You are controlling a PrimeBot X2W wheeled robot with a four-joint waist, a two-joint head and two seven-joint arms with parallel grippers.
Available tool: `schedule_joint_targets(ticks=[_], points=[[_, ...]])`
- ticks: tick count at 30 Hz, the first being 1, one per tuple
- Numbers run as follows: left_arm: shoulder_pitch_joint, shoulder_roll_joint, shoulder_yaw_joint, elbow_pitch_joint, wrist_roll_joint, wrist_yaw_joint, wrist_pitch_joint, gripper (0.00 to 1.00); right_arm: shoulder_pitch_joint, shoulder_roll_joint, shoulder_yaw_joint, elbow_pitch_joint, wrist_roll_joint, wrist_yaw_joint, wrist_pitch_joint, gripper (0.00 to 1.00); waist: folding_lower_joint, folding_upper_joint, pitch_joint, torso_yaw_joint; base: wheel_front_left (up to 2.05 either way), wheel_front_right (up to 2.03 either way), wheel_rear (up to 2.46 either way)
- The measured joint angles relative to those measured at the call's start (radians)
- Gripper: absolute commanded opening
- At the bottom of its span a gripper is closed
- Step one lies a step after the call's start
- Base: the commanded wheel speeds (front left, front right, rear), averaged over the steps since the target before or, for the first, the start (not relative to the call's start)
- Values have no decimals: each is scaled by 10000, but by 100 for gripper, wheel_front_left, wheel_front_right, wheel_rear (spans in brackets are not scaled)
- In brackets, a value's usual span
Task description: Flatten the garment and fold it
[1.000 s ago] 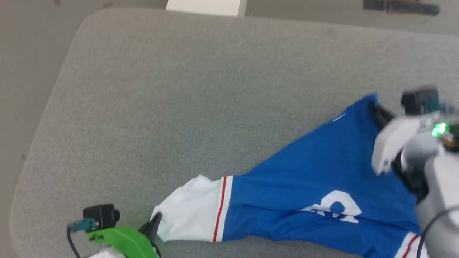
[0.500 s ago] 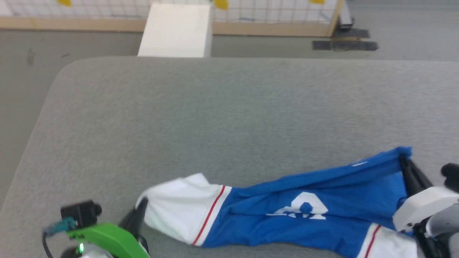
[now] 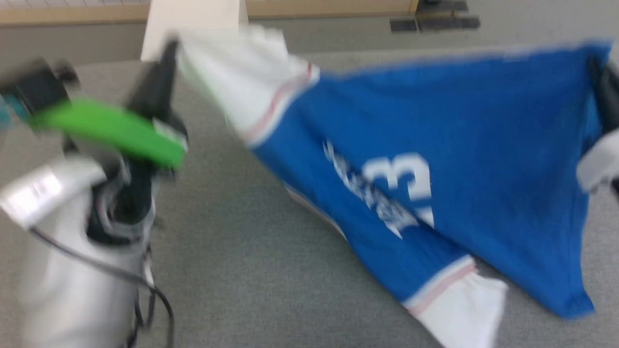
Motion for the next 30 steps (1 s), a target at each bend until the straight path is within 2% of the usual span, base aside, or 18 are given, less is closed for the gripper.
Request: schedule_joint_targets(ticks=[5, 10, 16, 19, 24, 30], points=[[-2777, -125, 291, 711, 130, 150, -140, 0, -2122, -424, 648, 309, 58, 0, 301, 0, 1, 0, 756, -136, 0, 0, 0], [-5471, 4, 500, 1384, 884, 378, -535, 0, -4537, -497, 1206, 934, 109, 0, 245, 0, 1, 0, 1656, -349, 0, 0, 0], [-8566, 40, 734, 2184, 1390, 293, -1475, 0, -7163, -660, 1827, 1964, -443, 2, -144, 0, 2, 0, 2748, -578, 0, 0, 0], [-9793, 153, 757, 2661, 1843, 36, -2080, 0, -8213, -541, 1778, 2546, -769, 2, -533, 0, 3, 0, 3234, -690, 0, 0, 0], [-11282, 236, 1081, 3415, 1956, -422, -3287, 0, -9442, -109, 1383, 3344, -1444, 2, -1323, 0, 2, 0, 3831, -902, 0, 0, 0], [-11232, 376, 1097, 4105, 1954, -1164, -3749, 0, -9520, 213, 1409, 4155, -1850, 2, -2044, 0, 1, 0, 3980, -1044, 0, 0, 0]])
